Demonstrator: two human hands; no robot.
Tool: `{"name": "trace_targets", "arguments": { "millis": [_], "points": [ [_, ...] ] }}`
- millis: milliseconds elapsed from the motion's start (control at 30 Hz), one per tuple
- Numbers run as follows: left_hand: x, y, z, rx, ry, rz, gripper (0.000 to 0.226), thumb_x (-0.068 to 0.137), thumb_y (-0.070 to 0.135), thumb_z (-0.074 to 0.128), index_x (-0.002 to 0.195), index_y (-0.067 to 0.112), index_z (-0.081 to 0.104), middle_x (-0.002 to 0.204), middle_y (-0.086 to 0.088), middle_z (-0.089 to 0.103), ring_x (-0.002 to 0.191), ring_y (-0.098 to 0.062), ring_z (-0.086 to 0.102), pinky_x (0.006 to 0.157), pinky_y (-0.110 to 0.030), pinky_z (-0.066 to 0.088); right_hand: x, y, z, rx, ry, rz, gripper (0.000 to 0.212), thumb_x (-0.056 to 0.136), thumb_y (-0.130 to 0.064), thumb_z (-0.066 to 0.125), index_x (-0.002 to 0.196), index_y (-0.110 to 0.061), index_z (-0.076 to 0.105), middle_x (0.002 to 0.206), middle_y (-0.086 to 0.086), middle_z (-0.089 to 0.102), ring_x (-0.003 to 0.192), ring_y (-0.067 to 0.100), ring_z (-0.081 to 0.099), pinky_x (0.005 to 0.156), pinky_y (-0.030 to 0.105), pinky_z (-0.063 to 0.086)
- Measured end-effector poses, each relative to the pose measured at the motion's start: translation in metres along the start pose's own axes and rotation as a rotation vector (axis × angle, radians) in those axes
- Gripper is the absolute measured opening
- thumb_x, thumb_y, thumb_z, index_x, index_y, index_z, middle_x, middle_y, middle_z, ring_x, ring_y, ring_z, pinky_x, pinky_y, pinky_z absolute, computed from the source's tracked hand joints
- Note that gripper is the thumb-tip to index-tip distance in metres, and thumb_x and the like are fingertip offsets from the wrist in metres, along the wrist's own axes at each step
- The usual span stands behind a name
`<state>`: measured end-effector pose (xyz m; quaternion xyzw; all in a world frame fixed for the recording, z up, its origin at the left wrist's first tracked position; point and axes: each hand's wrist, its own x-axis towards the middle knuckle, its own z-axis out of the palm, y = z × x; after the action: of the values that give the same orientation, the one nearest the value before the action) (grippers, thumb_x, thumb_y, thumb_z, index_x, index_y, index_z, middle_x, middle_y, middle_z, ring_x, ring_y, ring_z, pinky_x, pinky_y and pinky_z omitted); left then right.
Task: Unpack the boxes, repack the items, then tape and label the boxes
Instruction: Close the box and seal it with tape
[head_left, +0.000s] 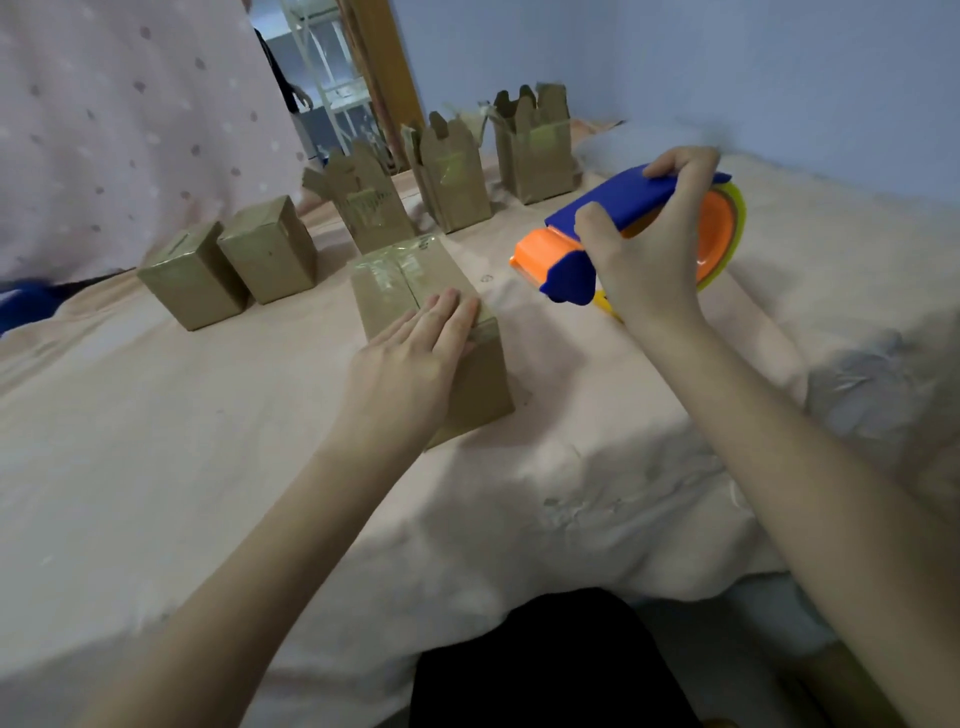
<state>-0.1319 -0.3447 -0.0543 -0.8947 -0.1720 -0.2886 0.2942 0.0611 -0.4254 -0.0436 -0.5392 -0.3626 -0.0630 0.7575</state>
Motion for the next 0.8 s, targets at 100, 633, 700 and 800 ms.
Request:
{"name": "trace_targets", "arguments": {
  "millis": [100,633,700,800],
  "points": [
    [0.0,0.0,0.0,0.001,-0.006,0.0,0.04,0.093,0.022,0.039,0.117,0.004,0.066,0.117,-0.011,0.067,0.103,-0.025,0.067,0.079,-0.032,0.055,0.0,-0.001,0.001,-0.016,0.017,0.004,0.044,0.07,-0.016,0.063,0.101,-0.013,0.031,0.088,-0.016,0.038,0.069,-0.014,0.047,0.059,0.008,0.039],
    [0.001,0.0,0.0,-0.057,-0.058,0.0,0.045,0.092,0.017,0.032,0.12,0.0,0.063,0.12,-0.017,0.065,0.106,-0.03,0.065,0.084,-0.04,0.054,0.002,0.0,0.005,0.001,0.092,0.025,0.047,0.068,-0.02,0.065,0.102,-0.016,0.033,0.089,-0.015,0.044,0.071,-0.008,0.053,0.059,0.02,0.047],
    [0.0,0.0,-0.002,-0.053,-0.065,0.004,0.047,0.09,0.016,0.031,0.121,0.0,0.062,0.12,-0.018,0.064,0.107,-0.03,0.065,0.085,-0.04,0.054,0.003,0.001,0.003,0.016,0.124,0.024,0.046,0.069,-0.018,0.065,0.101,-0.014,0.032,0.089,-0.015,0.043,0.069,-0.009,0.052,0.058,0.016,0.044],
    [-0.003,0.003,-0.002,-0.051,-0.059,-0.008,0.044,0.092,0.015,0.033,0.122,0.0,0.061,0.122,-0.018,0.063,0.109,-0.03,0.064,0.088,-0.039,0.053,0.009,0.004,-0.009,-0.005,0.148,-0.029,0.046,0.067,-0.021,0.063,0.099,-0.014,0.032,0.091,-0.015,0.04,0.071,-0.01,0.048,0.061,0.015,0.041]
  ]
}}
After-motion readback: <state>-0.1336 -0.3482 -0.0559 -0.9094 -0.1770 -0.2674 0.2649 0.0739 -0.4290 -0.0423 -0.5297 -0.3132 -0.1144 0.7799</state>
